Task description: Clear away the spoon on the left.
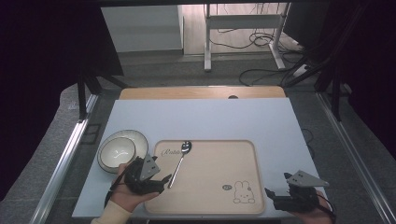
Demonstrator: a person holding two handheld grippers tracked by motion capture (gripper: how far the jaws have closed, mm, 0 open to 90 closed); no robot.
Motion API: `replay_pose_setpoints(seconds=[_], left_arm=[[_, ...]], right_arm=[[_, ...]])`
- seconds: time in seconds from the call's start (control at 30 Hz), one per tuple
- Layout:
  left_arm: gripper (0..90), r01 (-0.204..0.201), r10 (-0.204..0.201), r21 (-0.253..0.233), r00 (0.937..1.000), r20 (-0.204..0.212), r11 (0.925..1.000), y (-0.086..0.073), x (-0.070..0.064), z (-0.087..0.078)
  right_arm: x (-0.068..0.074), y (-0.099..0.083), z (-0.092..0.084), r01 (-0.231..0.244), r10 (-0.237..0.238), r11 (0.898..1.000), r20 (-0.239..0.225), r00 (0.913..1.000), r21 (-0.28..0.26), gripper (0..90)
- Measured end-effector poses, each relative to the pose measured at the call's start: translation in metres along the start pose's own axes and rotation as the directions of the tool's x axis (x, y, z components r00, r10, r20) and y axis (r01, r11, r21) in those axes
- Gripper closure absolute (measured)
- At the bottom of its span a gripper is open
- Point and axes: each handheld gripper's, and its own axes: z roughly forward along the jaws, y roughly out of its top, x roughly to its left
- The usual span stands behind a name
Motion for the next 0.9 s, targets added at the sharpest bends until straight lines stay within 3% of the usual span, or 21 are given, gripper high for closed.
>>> replay_pose_setpoints(seconds=[0.43, 0.9], left_arm=[[23.8, 0.035, -0.035, -0.004, 0.9985, -0.043, 0.9994, -0.027, 0.002, -0.026], [23.8, 0.068, -0.068, -0.012, 0.9965, -0.049, 0.9976, -0.044, 0.002, -0.04]], right_arm=[[-0.001, 0.0, 0.0, -0.003, 0.003, 1.0, 0.006, 1.0, -0.003, 12.5], [-0.001, 0.0, 0.0, -0.002, 0.002, 1.0, 0.009, 1.0, 0.0, 12.4]])
